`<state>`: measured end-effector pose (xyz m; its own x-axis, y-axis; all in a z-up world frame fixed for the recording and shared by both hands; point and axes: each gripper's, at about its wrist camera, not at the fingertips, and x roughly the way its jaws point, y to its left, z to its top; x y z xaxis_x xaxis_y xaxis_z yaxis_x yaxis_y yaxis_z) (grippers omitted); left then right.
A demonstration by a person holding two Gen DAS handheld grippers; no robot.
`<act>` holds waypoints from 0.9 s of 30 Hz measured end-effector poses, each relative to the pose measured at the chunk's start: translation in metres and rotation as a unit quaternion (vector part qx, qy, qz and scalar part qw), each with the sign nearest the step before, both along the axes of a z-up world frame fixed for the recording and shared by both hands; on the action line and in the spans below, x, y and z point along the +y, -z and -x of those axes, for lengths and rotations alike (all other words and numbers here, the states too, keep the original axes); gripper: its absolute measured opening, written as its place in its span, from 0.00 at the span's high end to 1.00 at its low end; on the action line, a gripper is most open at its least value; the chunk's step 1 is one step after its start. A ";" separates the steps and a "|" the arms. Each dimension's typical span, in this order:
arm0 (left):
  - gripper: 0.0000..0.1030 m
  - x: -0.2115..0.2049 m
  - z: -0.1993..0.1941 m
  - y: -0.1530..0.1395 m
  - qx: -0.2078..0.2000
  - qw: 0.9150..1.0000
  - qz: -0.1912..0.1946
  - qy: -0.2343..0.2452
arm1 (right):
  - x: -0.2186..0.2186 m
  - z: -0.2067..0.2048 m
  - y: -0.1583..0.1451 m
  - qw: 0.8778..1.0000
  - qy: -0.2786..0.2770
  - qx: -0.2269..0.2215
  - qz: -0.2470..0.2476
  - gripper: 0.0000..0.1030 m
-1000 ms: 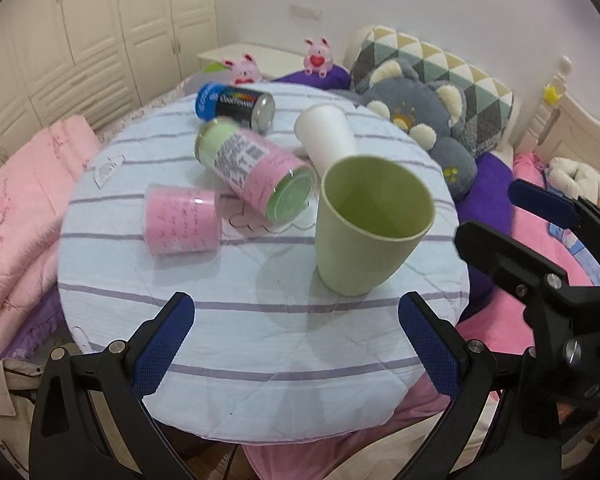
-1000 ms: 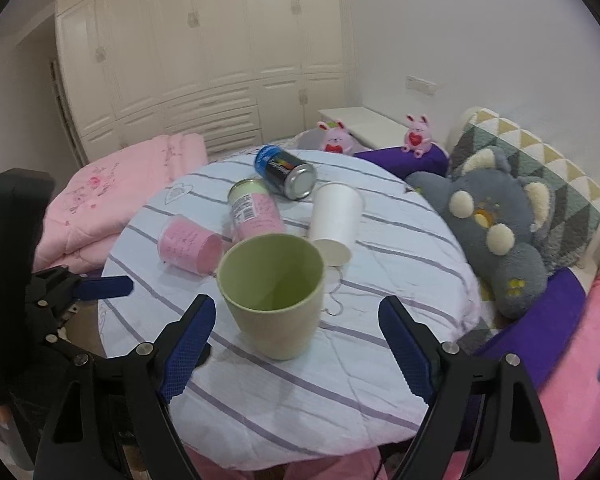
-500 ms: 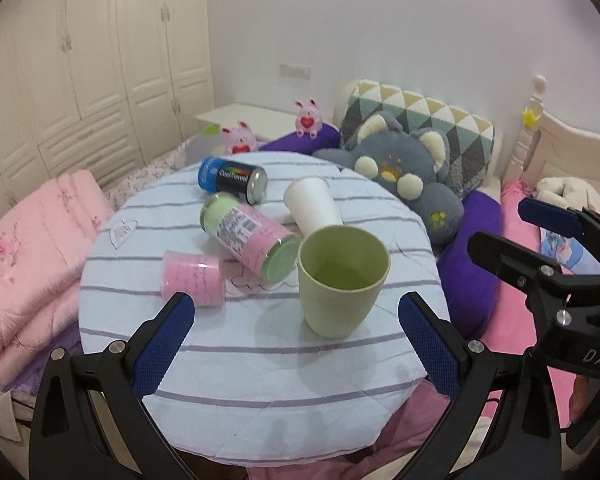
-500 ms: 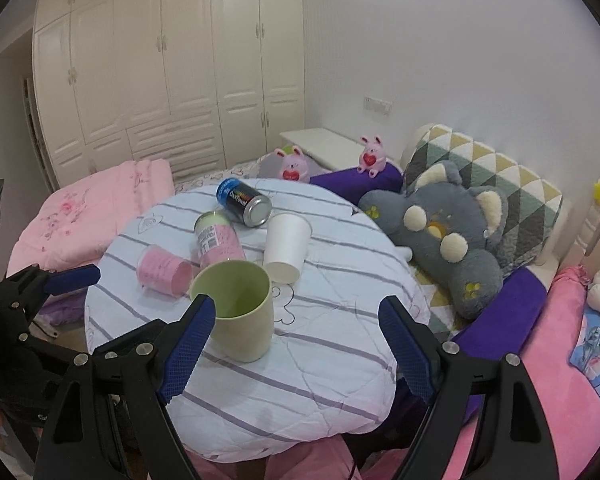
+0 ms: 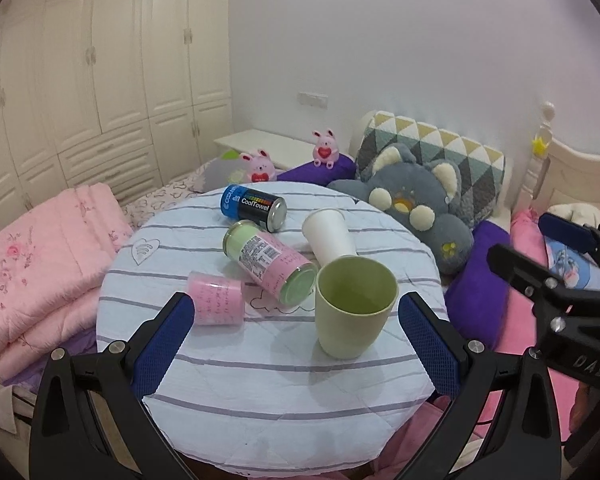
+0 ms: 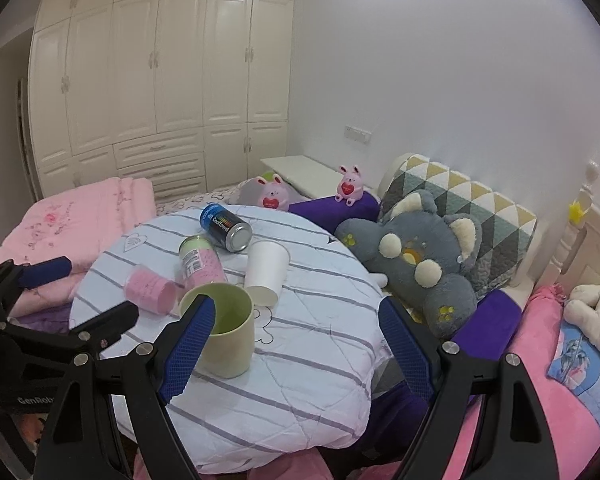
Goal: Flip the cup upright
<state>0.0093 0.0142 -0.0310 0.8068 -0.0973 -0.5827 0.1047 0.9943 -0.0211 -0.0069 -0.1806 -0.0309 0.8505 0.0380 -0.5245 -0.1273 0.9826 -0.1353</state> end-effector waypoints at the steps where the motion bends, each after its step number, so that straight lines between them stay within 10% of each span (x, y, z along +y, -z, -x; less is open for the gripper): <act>1: 0.00 0.002 0.000 0.000 0.000 1.000 0.001 -0.003 | 0.002 0.000 0.001 1.000 -0.001 -0.001 0.006 0.17; 27: 0.00 0.008 0.014 -0.005 -0.079 0.997 0.005 -0.010 | 0.012 0.008 -0.004 0.998 0.002 -0.058 0.013 0.17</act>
<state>-0.0046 0.0226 -0.0261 0.8905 -0.0848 -0.4470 0.0867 0.9961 -0.0163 -0.0150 -0.1682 -0.0269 0.9061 0.0223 -0.4224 -0.1050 0.9792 -0.1737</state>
